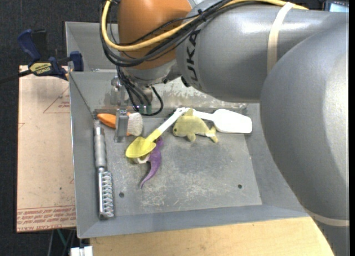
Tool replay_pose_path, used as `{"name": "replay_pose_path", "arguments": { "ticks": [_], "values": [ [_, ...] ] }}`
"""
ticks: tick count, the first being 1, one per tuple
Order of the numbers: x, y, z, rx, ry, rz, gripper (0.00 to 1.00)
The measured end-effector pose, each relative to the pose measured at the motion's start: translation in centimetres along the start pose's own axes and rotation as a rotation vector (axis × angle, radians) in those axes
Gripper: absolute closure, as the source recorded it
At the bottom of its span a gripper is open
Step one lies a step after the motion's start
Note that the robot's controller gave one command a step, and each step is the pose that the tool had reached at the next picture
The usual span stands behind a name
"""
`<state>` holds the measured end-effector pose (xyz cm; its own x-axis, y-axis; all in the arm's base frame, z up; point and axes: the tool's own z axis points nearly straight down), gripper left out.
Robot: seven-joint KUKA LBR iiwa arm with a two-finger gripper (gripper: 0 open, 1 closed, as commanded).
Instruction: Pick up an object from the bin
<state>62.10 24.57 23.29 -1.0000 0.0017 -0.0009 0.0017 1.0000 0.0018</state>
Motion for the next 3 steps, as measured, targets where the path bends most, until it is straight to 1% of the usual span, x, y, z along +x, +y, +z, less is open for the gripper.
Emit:
{"name": "replay_pose_path", "arguments": {
  "ticks": [1,2,3],
  "values": [
    [0.9,-1.6,-1.7,-0.001,-0.003,-0.125,0.0],
    [1.9,0.1,8.5,0.0,0.004,-0.26,0.0],
    [6.1,0.0,6.1,-0.006,-0.015,-0.143,0.0]
  ]
}}
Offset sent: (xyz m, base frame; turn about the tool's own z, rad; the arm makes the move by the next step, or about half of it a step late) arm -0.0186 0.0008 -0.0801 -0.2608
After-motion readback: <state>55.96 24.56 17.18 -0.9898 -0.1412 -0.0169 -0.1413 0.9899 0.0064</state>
